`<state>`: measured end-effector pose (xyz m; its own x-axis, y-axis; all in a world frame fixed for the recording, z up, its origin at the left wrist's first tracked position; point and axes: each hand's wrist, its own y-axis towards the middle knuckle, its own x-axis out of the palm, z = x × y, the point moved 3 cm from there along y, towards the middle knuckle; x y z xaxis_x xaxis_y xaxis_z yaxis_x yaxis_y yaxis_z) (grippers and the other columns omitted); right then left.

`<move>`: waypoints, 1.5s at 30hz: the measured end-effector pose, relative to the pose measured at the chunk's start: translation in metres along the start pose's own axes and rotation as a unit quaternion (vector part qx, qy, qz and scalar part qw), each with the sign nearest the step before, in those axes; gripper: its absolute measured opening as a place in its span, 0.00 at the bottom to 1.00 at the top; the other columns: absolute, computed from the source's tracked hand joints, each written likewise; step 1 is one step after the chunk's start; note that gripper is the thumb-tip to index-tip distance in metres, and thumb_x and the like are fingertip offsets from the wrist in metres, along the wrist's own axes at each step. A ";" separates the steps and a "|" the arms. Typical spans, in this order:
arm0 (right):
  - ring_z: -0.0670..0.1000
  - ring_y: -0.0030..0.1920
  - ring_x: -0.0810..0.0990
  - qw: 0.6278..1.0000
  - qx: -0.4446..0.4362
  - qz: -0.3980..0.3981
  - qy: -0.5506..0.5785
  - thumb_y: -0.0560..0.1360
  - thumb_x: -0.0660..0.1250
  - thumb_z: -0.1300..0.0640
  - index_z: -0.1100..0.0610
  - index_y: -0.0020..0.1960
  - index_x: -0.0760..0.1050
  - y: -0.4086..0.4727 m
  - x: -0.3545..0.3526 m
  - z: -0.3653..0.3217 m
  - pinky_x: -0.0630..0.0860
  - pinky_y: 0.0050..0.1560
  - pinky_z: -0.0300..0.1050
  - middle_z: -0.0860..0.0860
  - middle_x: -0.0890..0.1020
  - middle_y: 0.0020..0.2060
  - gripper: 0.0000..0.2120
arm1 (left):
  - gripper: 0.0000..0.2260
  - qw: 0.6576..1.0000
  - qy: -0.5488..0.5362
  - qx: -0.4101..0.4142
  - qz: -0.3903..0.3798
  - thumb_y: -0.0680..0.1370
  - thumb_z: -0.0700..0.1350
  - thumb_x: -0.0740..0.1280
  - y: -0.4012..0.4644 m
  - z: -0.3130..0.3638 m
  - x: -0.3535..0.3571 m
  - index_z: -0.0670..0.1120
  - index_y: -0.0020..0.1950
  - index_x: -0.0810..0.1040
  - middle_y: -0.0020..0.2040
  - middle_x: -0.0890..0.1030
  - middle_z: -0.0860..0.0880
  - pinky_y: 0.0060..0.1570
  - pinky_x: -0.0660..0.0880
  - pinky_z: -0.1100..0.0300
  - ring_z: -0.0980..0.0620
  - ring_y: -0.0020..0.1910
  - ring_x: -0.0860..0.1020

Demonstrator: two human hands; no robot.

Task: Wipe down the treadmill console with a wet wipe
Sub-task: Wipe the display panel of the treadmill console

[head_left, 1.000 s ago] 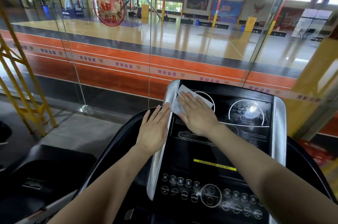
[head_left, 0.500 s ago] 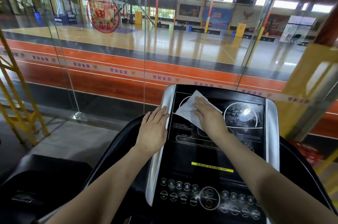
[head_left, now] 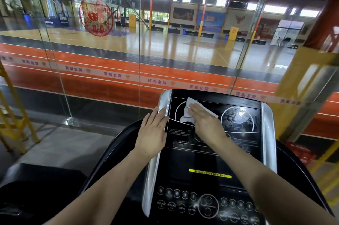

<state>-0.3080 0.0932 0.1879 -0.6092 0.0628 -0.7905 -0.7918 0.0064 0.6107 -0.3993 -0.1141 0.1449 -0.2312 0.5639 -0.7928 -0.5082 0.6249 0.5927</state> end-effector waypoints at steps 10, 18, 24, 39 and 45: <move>0.49 0.82 0.42 0.993 0.009 -0.107 -0.052 0.86 0.44 0.43 0.52 0.83 0.50 0.019 0.024 -0.037 0.48 0.81 0.54 0.51 0.49 0.82 0.28 | 0.26 1.000 0.013 0.001 0.011 0.80 0.47 0.53 -0.001 0.000 0.003 0.45 0.78 0.69 0.82 0.63 0.48 0.81 0.54 0.43 0.46 0.83 0.55; 0.51 0.81 0.37 0.977 0.195 -0.079 -0.023 0.84 0.39 0.44 0.53 0.83 0.43 -0.024 0.000 0.001 0.44 0.81 0.55 0.51 0.43 0.82 0.30 | 0.24 1.000 -0.014 -0.016 0.014 0.82 0.48 0.53 0.001 0.006 0.004 0.43 0.77 0.70 0.81 0.65 0.46 0.81 0.53 0.45 0.45 0.83 0.55; 0.47 0.81 0.38 0.988 0.090 -0.128 -0.015 0.85 0.40 0.44 0.51 0.83 0.44 0.017 0.018 -0.043 0.44 0.81 0.53 0.48 0.44 0.82 0.28 | 0.26 0.999 0.035 -0.020 0.010 0.82 0.49 0.53 -0.002 0.010 0.004 0.44 0.79 0.67 0.84 0.60 0.46 0.80 0.54 0.42 0.45 0.84 0.51; 0.47 0.81 0.36 0.987 0.104 -0.124 -0.016 0.86 0.39 0.44 0.48 0.83 0.43 -0.005 0.005 -0.017 0.42 0.81 0.52 0.47 0.42 0.82 0.27 | 0.29 0.994 0.104 -0.021 -0.022 0.83 0.51 0.54 -0.003 0.022 0.012 0.41 0.82 0.60 0.85 0.54 0.43 0.80 0.50 0.38 0.42 0.84 0.43; 0.56 0.82 0.48 0.964 0.255 -0.073 -0.029 0.83 0.37 0.45 0.52 0.83 0.51 -0.074 -0.039 0.079 0.54 0.79 0.61 0.55 0.51 0.82 0.30 | 0.28 0.996 0.090 0.001 -0.018 0.83 0.52 0.50 0.009 0.043 0.011 0.45 0.83 0.58 0.85 0.55 0.44 0.80 0.49 0.39 0.42 0.84 0.45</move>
<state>-0.2222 0.1694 0.1777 -0.4772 0.0799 -0.8752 -0.7360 0.5079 0.4477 -0.3711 -0.0791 0.1480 -0.3583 0.4346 -0.8263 -0.5179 0.6439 0.5632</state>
